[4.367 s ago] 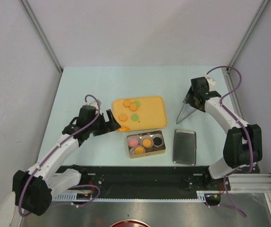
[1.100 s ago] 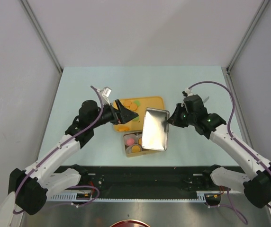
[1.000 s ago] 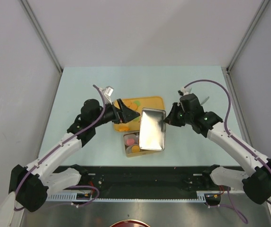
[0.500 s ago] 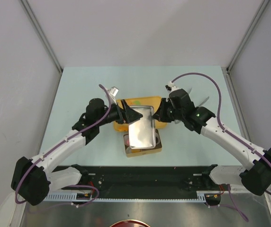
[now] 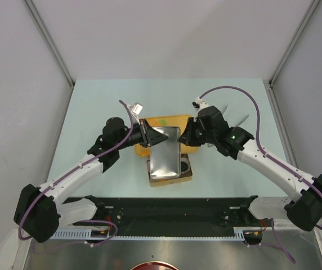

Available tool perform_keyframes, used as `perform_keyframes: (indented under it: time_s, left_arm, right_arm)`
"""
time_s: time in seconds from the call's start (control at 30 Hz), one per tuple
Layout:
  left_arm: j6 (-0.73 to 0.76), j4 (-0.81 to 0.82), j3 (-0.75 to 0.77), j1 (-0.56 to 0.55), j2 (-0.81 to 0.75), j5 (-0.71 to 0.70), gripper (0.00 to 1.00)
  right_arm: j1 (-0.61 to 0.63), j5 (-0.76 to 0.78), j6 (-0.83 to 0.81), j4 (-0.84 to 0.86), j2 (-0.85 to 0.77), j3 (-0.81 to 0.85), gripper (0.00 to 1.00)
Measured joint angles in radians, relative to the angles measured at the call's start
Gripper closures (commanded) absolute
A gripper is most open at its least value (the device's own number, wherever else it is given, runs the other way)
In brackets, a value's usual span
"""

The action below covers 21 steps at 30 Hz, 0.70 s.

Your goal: Pack the cookies

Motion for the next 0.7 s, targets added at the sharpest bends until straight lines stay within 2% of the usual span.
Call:
perform_keyframes:
  time_s: [0.03, 0.07, 0.17, 0.2, 0.3, 0.4, 0.5, 0.7]
  left_arm:
    - [0.001, 0.001, -0.001, 0.000, 0.000, -0.003, 1.00]
    - [0.004, 0.000, -0.002, 0.001, 0.001, -0.007, 1.00]
    - [0.000, 0.003, -0.006, 0.000, 0.001, -0.004, 1.00]
    - [0.000, 0.003, -0.006, 0.000, 0.001, -0.004, 1.00]
    - [0.001, 0.003, -0.006, -0.002, 0.001, 0.002, 0.99]
    - [0.010, -0.008, -0.006, -0.007, -0.003, 0.002, 1.00]
    - [0.030, -0.039, -0.003, -0.008, -0.014, -0.005, 1.00]
    - [0.098, -0.126, 0.071, -0.009, -0.028, -0.052, 1.00]
  right_arm:
    - [0.000, -0.002, -0.003, -0.001, 0.000, 0.000, 1.00]
    - [0.001, -0.003, -0.006, 0.000, 0.000, 0.000, 1.00]
    - [0.002, -0.004, -0.006, -0.006, 0.000, 0.000, 0.90]
    - [0.002, -0.003, -0.007, -0.006, 0.000, 0.000, 0.80]
    - [0.002, -0.003, -0.006, -0.006, 0.000, 0.001, 0.56]
    - [0.002, 0.010, -0.014, -0.018, -0.003, 0.013, 0.46]
    - [0.000, 0.046, -0.031, -0.061, -0.016, 0.050, 0.41]
    - [-0.040, 0.118, -0.055, -0.122, -0.148, 0.095, 0.40]
